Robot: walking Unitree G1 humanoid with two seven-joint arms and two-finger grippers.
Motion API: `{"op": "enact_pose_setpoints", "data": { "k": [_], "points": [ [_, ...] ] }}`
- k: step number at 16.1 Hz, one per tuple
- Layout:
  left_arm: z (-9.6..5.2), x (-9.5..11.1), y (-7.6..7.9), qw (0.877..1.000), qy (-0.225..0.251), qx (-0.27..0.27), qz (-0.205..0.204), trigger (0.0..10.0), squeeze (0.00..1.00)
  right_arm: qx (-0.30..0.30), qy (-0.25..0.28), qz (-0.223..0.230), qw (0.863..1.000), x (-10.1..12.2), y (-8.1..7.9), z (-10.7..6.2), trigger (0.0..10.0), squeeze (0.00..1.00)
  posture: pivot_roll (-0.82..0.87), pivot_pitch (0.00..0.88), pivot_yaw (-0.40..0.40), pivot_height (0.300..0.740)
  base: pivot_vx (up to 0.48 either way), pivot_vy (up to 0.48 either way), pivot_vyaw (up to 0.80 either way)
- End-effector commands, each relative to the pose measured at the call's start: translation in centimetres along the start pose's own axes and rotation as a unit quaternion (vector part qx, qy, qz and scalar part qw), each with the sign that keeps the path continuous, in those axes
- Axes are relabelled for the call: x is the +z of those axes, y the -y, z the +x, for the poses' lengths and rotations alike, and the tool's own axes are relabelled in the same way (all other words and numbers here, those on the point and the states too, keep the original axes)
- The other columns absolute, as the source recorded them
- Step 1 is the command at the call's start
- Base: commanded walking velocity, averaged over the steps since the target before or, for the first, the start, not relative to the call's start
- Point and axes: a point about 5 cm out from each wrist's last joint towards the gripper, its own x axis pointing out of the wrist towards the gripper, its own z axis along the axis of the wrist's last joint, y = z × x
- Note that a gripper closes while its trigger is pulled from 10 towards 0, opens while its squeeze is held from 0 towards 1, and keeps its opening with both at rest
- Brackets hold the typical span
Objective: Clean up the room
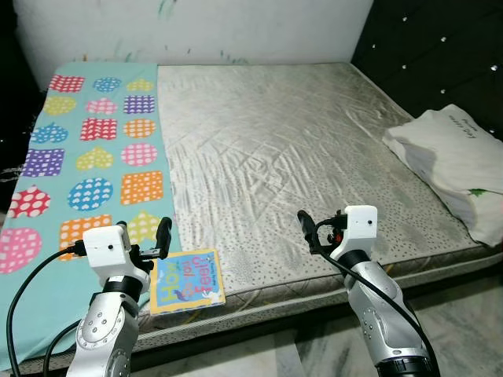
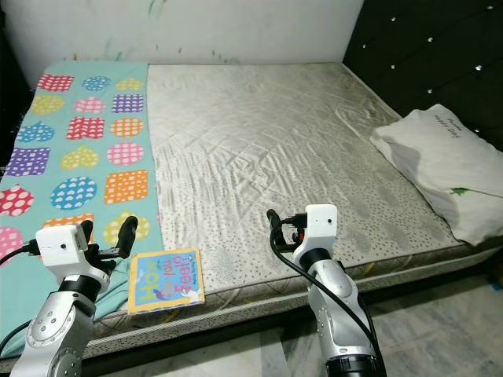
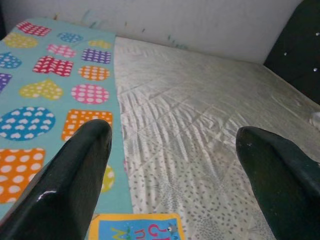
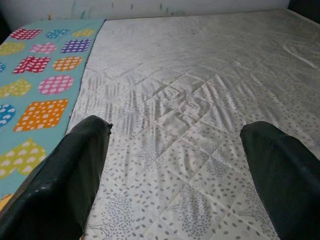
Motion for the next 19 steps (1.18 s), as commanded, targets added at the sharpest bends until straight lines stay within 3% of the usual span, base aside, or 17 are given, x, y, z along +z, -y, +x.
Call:
{"op": "enact_pose_setpoints", "data": {
  "k": [1, 19],
  "points": [
    [-0.03, 0.17, 0.35, 1.0, 0.001, -0.01, -0.006, 10.0, 0.0, 0.001, 0.005, -0.006, 1.0, 0.51, 0.14, -0.04, 10.0, 0.0, -0.03, 0.086, -0.095, 0.719, 0.0, 0.0, 0.0],
    [0.04, 0.07, 0.32, 1.0, -0.005, -0.015, -0.007, 10.0, 0.0, -0.001, 0.005, -0.008, 1.0, 0.46, 0.2, 0.06, 10.0, 0.0, -0.03, 0.086, -0.089, 0.719, 0.277, 0.0, 0.0]
  ]
}}
